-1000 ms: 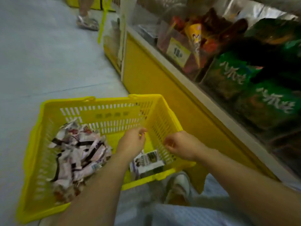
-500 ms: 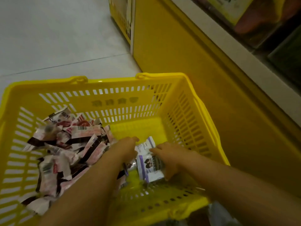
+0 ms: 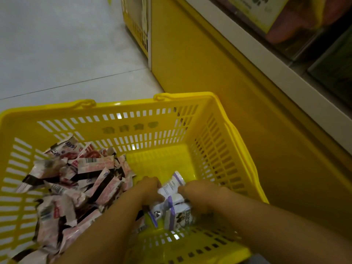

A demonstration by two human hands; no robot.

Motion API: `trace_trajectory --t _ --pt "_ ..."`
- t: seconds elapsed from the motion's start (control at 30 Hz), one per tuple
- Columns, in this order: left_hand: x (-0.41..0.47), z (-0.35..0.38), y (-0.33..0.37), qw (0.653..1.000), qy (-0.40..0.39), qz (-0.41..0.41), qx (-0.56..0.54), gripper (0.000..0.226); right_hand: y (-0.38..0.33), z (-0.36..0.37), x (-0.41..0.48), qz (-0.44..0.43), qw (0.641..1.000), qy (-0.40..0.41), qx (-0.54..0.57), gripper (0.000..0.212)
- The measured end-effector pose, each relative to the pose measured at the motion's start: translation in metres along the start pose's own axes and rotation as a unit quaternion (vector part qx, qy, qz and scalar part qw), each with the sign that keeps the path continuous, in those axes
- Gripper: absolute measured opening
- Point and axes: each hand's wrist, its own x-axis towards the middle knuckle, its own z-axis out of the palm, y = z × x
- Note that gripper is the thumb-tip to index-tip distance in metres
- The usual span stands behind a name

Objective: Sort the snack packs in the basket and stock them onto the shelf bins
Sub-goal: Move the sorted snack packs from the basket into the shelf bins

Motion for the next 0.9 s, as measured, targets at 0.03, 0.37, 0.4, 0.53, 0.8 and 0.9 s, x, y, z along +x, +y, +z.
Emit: trace_trajectory --t 0.03,0.37,0.4,0.53,0.8,0.9 --pt "0.0 0.001 0.002 1.0 -0.012 0.007 -0.018 0.05 0.003 -0.003 -0.005 0.006 1.0 0.006 0.029 0.052" --pt "-0.013 -0.008 -0.001 0.957 -0.042 0.014 -0.288 0.039 0.02 -0.063 -0.044 0.125 0.963 0.196 0.133 0.033" --pt "-0.019 -0.014 0.0 0.93 -0.059 0.024 -0.363 0.04 0.022 -0.067 -0.044 0.137 0.951 0.221 0.165 0.036" --pt "-0.044 -0.05 0.02 0.797 -0.111 0.138 -0.578 0.048 0.02 -0.068 -0.038 0.116 0.879 0.267 0.378 0.046" --pt "-0.055 -0.075 0.021 0.738 0.016 0.121 -0.663 0.06 0.015 -0.057 -0.005 0.109 0.669 0.196 0.708 0.04" --pt "-0.052 -0.08 0.003 0.772 0.043 0.123 -0.622 0.065 0.019 -0.029 0.015 0.154 0.855 0.153 0.472 0.039"
